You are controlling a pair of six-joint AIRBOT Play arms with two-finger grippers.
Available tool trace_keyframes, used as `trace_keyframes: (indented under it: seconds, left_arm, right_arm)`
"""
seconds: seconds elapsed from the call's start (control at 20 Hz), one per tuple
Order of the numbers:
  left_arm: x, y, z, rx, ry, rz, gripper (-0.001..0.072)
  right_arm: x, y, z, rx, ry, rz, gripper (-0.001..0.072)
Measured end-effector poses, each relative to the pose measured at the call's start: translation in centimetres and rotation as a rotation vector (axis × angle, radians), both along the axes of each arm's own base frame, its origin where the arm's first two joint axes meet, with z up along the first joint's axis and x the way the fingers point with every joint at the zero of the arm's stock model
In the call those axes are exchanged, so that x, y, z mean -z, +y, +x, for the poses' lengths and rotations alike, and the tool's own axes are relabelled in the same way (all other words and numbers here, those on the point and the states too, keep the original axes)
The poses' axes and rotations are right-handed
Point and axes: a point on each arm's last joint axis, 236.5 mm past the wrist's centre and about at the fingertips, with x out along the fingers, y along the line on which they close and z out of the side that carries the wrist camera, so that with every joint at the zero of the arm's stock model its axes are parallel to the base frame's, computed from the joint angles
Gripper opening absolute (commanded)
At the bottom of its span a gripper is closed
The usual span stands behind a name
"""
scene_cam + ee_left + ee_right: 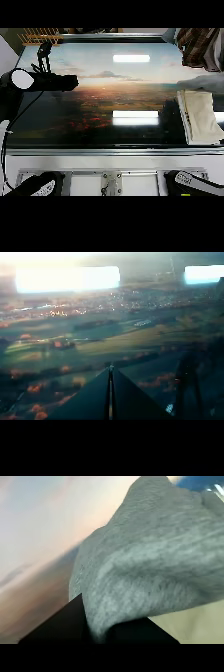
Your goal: Fold the clothes and pants, and hang the long-sleeved shirts on hangers.
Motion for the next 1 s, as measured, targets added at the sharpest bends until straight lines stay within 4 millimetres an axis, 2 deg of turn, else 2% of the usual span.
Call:
trace_keyframes:
  seconds: [0.1,0.3,0.35,0.4,0.45,0.6,0.7,0.8,0.9,1.0]
  left_arm:
    - [0.1,0.0,-0.1,0.002,0.005,0.001,0.0010]
    - [0.3,0.0,-0.5,0.010,0.021,0.004,0.0010]
    - [0.4,-0.1,-0.5,0.012,0.024,0.006,0.0010]
    - [0.4,-0.1,-0.6,0.014,0.026,0.007,0.0010]
    - [0.5,-0.1,-0.6,0.015,0.029,0.007,0.0010]
    - [0.5,-0.1,-0.7,0.017,0.034,0.009,0.0010]
    - [0.5,-0.1,-0.8,0.017,0.035,0.009,0.0010]
    - [0.6,-0.1,-0.8,0.018,0.037,0.009,0.0010]
    - [0.6,-0.1,-0.8,0.018,0.037,0.009,0.0010]
    - [0.6,-0.1,-0.8,0.018,0.037,0.009,0.0010]
  right_arm:
    - [2.1,-0.2,-2.3,0.025,0.098,-0.020,0.0018]
    - [8.0,0.4,-7.1,0.043,0.308,-0.007,0.0038]
    - [9.4,0.7,-8.3,0.043,0.364,0.001,0.0181]
    - [10.6,1.0,-9.5,0.039,0.415,0.013,0.0470]
    - [11.6,1.4,-10.7,0.032,0.466,0.025,0.0625]
    - [13.1,2.5,-13.3,0.018,0.572,0.058,0.0624]
    - [12.1,3.4,-13.8,0.012,0.557,0.060,0.0625]
    - [9.4,5.4,-12.9,-0.026,0.456,0.050,0.0625]
    - [5.7,8.3,-11.3,-0.099,0.312,0.016,0.0625]
    - [2.2,12.4,-9.8,-0.210,0.170,-0.015,0.0625]
